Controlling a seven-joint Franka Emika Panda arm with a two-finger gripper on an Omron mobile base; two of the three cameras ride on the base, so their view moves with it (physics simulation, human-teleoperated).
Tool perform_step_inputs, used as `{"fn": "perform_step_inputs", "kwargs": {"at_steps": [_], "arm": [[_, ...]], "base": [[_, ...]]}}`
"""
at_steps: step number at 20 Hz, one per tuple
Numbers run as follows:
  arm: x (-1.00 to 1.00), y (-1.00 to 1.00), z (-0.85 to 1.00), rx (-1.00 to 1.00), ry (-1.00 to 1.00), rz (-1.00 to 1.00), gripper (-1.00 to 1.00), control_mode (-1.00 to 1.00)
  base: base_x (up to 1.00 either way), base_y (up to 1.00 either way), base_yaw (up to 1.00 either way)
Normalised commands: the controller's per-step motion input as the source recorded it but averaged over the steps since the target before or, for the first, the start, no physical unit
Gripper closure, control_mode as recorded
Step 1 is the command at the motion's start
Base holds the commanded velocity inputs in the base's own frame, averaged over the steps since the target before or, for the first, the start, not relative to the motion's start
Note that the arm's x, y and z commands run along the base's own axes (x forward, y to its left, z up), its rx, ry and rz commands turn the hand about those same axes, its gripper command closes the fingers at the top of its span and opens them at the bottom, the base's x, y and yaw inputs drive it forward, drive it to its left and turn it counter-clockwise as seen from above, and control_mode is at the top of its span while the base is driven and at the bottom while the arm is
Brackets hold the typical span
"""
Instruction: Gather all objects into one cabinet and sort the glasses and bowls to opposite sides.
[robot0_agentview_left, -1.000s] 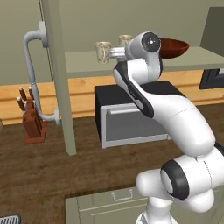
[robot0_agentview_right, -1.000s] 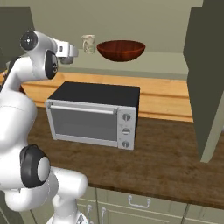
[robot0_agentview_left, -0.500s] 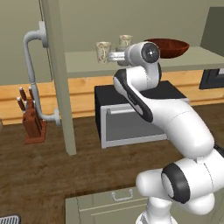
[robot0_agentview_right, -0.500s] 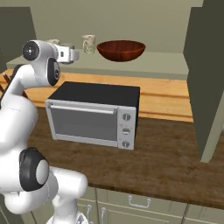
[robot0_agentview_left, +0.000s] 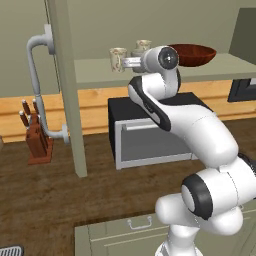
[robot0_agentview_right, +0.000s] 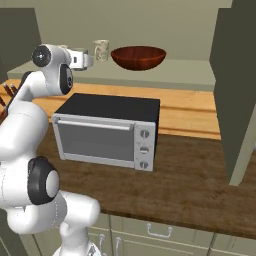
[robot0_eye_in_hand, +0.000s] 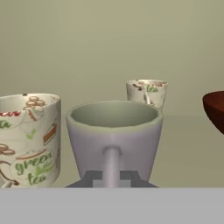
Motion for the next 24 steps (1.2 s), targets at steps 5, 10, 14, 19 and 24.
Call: {"fn": "perform_step_inputs", "kwargs": {"at_steps": [5,10,14,19,24], "arm": [[0.00,0.00,0.00,0.00,0.00,0.00,-1.00,-1.00],[0.00,0.00,0.00,0.00,0.00,0.00,-1.00,-1.00],[0.00,0.00,0.00,0.00,0.00,0.00,-1.00,-1.00],[-0.19,-0.08,0.01,0.00,0.00,0.00,-1.00,-1.00],[-0.39,-0.14,0.00,0.00,0.00,-0.01,-1.00,-1.00]], "base": [[0.00,0.00,0.00],[0.00,0.00,0.00],[0.00,0.00,0.00],[0.00,0.00,0.00],[0.00,0.00,0.00]]}}
